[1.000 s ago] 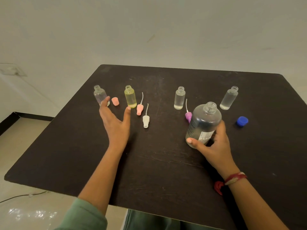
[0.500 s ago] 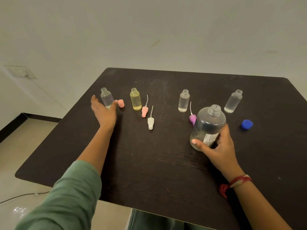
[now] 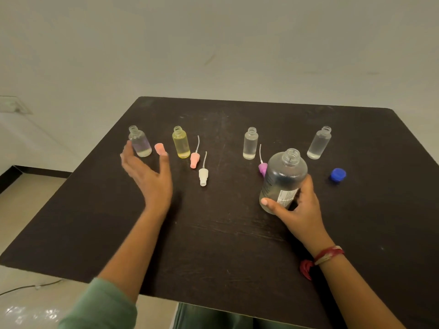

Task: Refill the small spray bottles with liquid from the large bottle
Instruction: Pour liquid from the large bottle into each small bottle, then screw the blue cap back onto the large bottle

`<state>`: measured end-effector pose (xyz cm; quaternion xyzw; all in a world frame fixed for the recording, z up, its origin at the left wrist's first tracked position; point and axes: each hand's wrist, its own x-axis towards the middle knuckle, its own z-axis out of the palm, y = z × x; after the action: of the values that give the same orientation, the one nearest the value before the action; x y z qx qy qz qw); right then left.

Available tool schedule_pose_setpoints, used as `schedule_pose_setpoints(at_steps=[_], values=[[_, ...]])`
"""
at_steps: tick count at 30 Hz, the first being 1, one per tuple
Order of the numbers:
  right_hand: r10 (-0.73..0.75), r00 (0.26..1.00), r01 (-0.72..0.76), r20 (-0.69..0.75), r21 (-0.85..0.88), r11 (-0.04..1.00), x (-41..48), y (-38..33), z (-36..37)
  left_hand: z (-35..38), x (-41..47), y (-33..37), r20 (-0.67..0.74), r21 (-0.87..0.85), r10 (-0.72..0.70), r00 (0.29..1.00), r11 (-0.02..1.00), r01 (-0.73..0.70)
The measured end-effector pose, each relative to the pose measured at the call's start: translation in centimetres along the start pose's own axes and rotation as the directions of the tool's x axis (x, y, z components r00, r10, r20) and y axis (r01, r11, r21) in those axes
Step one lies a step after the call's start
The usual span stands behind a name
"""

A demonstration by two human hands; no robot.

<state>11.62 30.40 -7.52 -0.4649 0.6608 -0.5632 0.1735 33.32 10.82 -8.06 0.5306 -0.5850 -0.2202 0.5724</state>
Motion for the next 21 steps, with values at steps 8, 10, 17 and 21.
schedule_pose_setpoints(at_steps=[8, 10, 17, 21], values=[[-0.03, 0.999, 0.031, -0.038, 0.03, 0.999, -0.3, 0.3, -0.4, 3.7, -13.6, 7.6, 0.462, -0.356, 0.244, 0.853, 0.932, -0.074], [-0.013, 0.999, 0.015, -0.042, 0.046, 0.999, -0.5, 0.5, -1.0, 4.7, -15.0, 8.8, 0.558, -0.379, 0.243, 0.794, 0.925, -0.016], [0.047, 0.998, -0.05, 0.03, 0.077, 0.996, -0.7, 0.7, -2.5, 6.4, -15.7, 10.2, 0.699, -0.355, 0.209, 0.684, 0.932, 0.078], [0.119, 0.95, -0.139, 0.287, 0.051, 0.989, -0.8, 1.2, -4.3, 6.9, -15.4, 10.0, 0.744, -0.299, 0.164, 0.647, 0.949, 0.103]])
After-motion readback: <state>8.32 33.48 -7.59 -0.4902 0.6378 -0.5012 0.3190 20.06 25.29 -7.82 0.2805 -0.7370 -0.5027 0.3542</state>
